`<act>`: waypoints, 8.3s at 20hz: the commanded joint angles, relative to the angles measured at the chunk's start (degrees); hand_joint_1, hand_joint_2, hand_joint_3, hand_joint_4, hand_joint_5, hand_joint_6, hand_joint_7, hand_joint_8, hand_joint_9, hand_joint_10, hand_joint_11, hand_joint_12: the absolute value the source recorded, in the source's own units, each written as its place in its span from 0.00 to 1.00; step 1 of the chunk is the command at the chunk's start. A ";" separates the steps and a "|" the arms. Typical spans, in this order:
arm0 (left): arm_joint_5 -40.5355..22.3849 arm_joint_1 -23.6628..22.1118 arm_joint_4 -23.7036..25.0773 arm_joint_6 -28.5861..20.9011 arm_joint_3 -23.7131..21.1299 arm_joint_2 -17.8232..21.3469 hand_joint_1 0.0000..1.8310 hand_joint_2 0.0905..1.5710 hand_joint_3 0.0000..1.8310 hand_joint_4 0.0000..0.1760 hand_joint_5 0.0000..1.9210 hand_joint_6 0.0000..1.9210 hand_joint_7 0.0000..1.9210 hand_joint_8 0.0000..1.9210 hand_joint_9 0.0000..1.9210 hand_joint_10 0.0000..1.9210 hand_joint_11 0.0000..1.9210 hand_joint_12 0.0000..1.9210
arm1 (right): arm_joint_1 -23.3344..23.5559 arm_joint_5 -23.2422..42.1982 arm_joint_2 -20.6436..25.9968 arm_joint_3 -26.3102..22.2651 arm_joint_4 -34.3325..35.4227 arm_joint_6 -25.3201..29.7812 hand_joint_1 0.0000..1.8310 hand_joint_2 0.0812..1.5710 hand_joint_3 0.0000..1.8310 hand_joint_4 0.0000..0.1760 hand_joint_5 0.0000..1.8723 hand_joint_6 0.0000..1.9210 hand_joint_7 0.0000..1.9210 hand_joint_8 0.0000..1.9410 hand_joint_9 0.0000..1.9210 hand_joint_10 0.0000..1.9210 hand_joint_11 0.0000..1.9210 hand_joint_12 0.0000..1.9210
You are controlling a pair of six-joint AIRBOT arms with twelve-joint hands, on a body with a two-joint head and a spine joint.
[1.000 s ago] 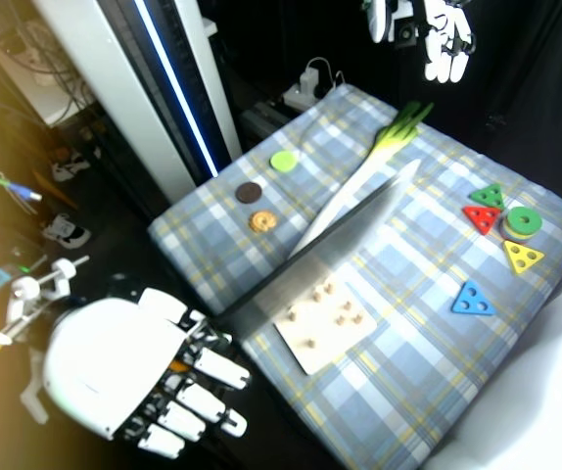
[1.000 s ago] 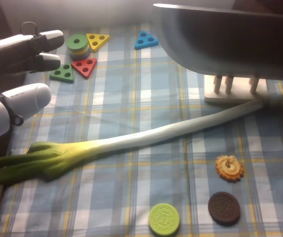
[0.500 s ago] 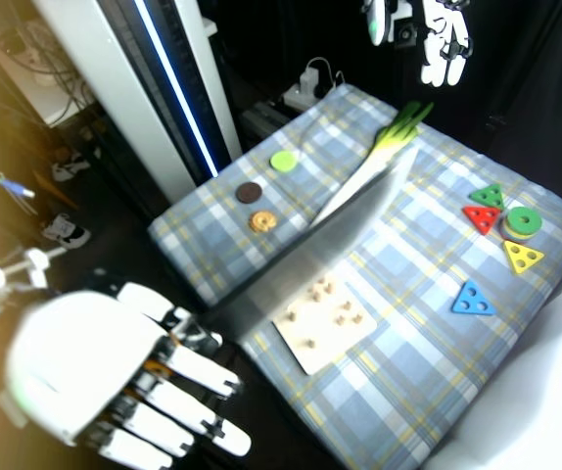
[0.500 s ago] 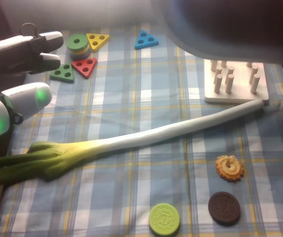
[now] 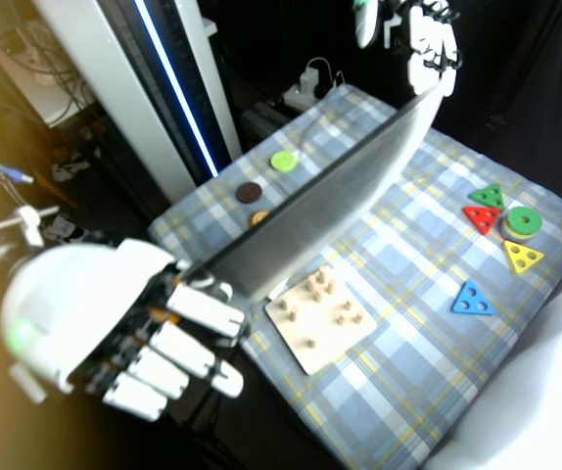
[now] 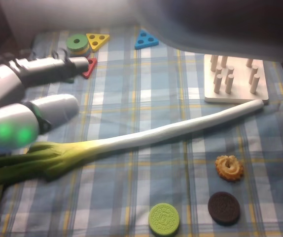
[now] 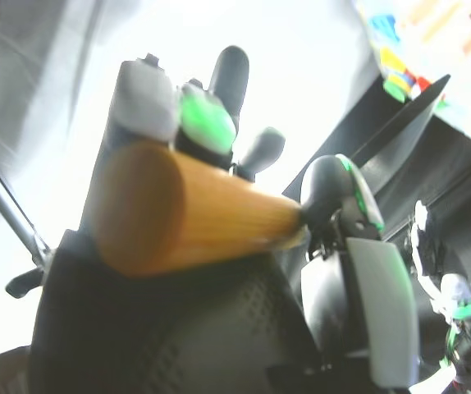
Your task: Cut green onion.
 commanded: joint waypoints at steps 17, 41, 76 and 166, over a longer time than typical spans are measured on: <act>22.36 -8.75 3.50 21.55 2.84 -11.10 0.00 0.81 0.00 0.00 0.00 0.00 0.00 0.00 0.00 0.00 0.00 0.00 | -0.43 13.06 -1.90 -1.82 -0.84 3.39 0.05 0.98 0.00 0.71 0.27 1.00 0.52 1.00 0.64 1.00 0.71 1.00; 31.34 -10.98 2.57 21.82 5.58 -13.13 0.00 0.80 0.00 0.00 0.00 0.00 0.00 0.00 0.00 0.00 0.00 0.00 | -5.55 3.52 -4.19 -0.15 -2.57 5.54 0.12 1.00 0.01 0.11 0.31 1.00 0.50 1.00 0.60 1.00 0.67 1.00; -10.12 -1.14 -10.71 17.87 -4.18 -4.17 0.00 0.81 0.00 0.00 0.00 0.00 0.00 0.00 0.00 0.00 0.00 0.00 | 1.17 3.36 -1.99 3.21 0.09 0.04 0.11 0.99 0.00 0.85 0.20 1.00 0.39 1.00 0.51 1.00 0.57 1.00; -35.86 18.96 -15.91 -22.06 -0.34 -3.28 0.00 0.90 0.01 0.00 0.00 0.00 0.00 0.00 0.00 0.00 0.00 0.00 | 20.69 -31.57 -1.02 3.43 -33.79 0.06 0.06 0.97 0.00 0.52 0.28 1.00 0.52 1.00 0.64 1.00 0.71 1.00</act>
